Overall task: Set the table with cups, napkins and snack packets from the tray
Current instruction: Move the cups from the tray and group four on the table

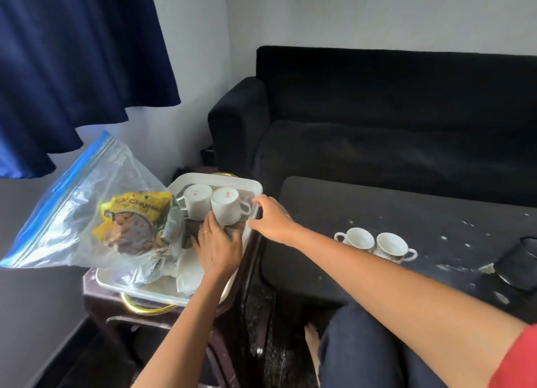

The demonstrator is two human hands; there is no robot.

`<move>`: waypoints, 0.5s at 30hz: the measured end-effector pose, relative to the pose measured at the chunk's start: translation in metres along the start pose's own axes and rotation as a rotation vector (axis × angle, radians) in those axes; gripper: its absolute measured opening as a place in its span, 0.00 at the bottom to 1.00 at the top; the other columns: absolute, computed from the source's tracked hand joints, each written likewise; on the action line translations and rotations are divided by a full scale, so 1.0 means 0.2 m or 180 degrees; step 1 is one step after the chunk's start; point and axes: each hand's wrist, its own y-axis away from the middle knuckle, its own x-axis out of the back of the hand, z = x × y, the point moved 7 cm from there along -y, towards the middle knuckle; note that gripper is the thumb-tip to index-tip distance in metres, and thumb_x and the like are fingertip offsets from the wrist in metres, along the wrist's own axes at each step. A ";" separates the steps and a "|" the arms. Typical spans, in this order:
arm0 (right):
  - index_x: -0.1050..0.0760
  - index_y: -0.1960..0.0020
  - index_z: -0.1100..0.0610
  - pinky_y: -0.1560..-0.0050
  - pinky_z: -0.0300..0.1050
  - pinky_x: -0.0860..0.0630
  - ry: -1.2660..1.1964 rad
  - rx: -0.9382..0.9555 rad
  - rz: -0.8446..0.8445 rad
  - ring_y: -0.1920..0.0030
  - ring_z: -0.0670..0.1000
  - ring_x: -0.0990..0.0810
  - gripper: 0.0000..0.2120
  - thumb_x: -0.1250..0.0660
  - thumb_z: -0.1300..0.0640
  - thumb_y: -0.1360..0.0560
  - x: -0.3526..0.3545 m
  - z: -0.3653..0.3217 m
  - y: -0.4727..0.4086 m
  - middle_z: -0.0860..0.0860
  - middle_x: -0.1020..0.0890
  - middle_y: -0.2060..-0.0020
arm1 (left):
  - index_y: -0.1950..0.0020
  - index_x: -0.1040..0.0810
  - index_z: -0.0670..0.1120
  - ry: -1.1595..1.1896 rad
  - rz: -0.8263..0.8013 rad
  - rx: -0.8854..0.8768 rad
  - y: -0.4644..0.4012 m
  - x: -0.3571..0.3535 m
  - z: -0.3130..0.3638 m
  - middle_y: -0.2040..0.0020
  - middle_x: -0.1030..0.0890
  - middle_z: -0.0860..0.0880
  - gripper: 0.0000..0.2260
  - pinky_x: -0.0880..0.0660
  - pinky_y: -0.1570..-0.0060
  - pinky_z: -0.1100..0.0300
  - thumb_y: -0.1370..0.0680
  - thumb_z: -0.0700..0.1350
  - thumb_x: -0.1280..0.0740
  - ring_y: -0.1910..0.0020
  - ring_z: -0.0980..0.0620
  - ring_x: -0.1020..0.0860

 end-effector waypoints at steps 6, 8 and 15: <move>0.41 0.26 0.56 0.35 0.52 0.36 0.0628 -0.0227 0.0060 0.30 0.58 0.35 0.28 0.39 0.52 0.24 -0.13 0.02 -0.19 0.55 0.31 0.30 | 0.21 0.51 0.44 -0.0267 -0.0286 -0.0028 0.04 -0.08 -0.12 0.21 0.48 0.46 0.28 0.55 0.24 0.48 0.19 0.51 0.46 0.22 0.48 0.49; 0.39 0.28 0.56 0.35 0.51 0.35 0.0658 -0.0326 0.0118 0.32 0.59 0.33 0.25 0.39 0.52 0.23 -0.16 0.04 -0.21 0.57 0.29 0.32 | 0.22 0.47 0.46 -0.0247 -0.0301 -0.0069 0.03 -0.08 -0.11 0.21 0.45 0.47 0.27 0.55 0.24 0.47 0.20 0.51 0.46 0.22 0.49 0.47; 0.28 0.48 0.56 0.50 0.46 0.32 0.0600 -0.0154 0.0665 0.45 0.57 0.24 0.08 0.34 0.54 0.25 -0.18 0.02 -0.22 0.54 0.19 0.48 | 0.21 0.53 0.46 -0.0354 -0.0369 -0.0055 0.02 -0.09 -0.12 0.20 0.50 0.49 0.31 0.59 0.25 0.48 0.21 0.52 0.46 0.22 0.51 0.52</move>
